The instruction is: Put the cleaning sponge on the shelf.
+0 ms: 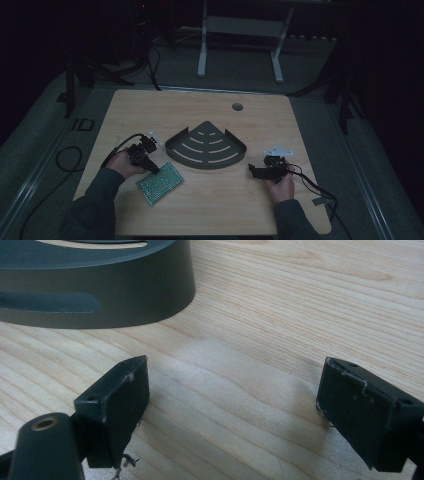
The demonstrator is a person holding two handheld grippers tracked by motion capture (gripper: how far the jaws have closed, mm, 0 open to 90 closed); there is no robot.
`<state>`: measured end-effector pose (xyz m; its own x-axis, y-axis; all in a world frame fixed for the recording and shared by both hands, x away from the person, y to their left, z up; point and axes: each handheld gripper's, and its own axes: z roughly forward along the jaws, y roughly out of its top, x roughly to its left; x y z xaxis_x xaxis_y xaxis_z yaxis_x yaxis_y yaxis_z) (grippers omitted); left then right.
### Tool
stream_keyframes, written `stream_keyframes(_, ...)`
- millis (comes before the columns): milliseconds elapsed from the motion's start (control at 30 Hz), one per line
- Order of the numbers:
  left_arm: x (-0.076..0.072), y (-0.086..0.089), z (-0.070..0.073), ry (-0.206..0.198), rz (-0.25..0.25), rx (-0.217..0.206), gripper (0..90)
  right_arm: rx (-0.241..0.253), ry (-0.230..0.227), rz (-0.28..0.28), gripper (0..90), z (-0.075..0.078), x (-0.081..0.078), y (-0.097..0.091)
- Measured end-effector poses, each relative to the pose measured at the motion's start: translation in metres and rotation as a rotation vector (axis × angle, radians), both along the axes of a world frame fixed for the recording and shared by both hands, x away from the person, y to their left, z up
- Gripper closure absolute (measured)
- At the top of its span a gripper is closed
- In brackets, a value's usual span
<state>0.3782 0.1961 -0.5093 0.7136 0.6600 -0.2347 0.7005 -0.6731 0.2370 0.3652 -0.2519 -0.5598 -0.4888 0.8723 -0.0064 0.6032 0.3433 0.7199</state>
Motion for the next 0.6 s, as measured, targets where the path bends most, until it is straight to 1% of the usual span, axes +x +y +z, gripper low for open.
stream_keyframes(167,0.0021,0.0002,-0.0023,0.013,-0.001,0.006,72.4,0.0,0.0,0.0,13.1,0.0,0.0,0.0)
stream_keyframes(200,0.0029,-0.0004,-0.0028,0.018,0.003,0.014,72.3,0.0,0.0,0.0,13.1,0.0,0.0,0.0)
stream_keyframes(233,0.0034,-0.0011,-0.0029,0.018,-0.009,0.02,72.4,0.0,0.0,0.0,13.1,0.0,0.0,0.0)
stream_keyframes(333,0.0045,-0.0031,-0.0035,0.025,-0.016,0.031,73.2,0.0,0.0,0.0,13.0,0.0,0.0,0.0)
stream_keyframes(400,0.0049,-0.0029,-0.0039,0.032,-0.011,0.027,74.1,0.0,0.001,-0.001,13.1,0.0,-0.0001,0.0)
stream_keyframes(433,0.006,-0.0022,-0.0047,0.047,-0.007,0.017,75.2,0.0,0.001,-0.001,13.0,0.0,-0.0001,0.0)
stream_keyframes(567,0.008,-0.0017,-0.0057,0.071,-0.004,0.007,79.4,0.0,0.0,0.0,13.1,0.0,0.0,0.0)
stream_keyframes(600,0.0084,-0.0016,-0.0059,0.078,0.003,0.005,79.7,0.0,0.0,0.0,13.1,0.0,0.0,0.0)
